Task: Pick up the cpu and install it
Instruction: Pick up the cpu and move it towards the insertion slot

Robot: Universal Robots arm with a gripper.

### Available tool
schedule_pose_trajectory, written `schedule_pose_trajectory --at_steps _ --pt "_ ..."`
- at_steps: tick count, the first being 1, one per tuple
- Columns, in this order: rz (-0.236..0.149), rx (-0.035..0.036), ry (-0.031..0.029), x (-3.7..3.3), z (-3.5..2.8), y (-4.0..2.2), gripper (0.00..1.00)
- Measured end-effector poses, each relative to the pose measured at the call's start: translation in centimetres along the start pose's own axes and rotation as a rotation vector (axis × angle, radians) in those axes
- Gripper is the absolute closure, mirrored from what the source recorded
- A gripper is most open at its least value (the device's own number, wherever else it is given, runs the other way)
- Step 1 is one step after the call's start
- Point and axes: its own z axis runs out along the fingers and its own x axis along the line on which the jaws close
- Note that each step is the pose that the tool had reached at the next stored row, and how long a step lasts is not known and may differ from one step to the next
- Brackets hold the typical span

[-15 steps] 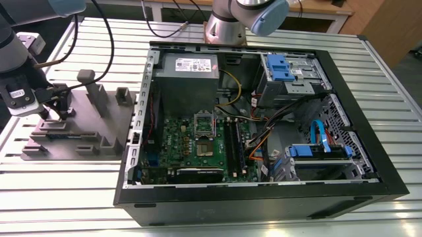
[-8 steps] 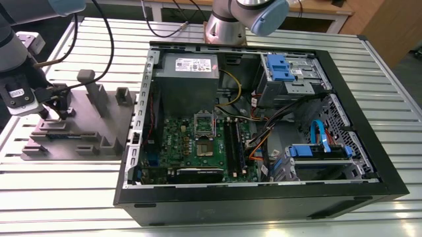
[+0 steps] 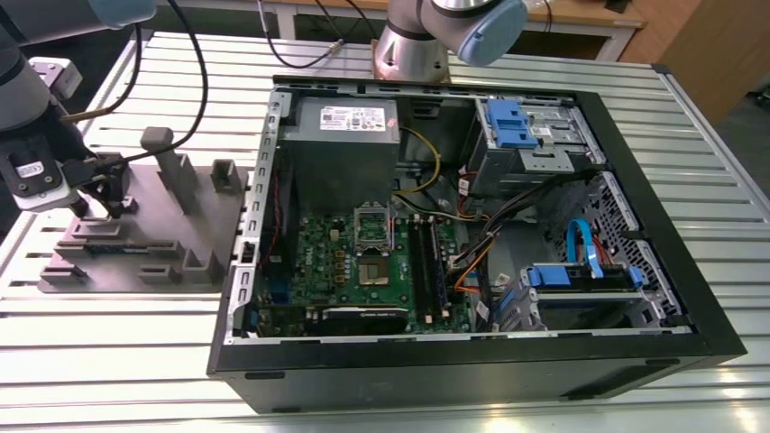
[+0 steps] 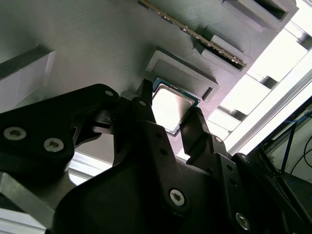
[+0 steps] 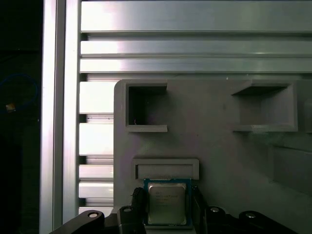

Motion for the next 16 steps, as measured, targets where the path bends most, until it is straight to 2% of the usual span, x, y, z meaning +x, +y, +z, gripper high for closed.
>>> schedule_pose_trajectory --at_steps 16 --pt "0.000 -0.0001 -0.0002 0.00 -0.56 0.02 0.53"
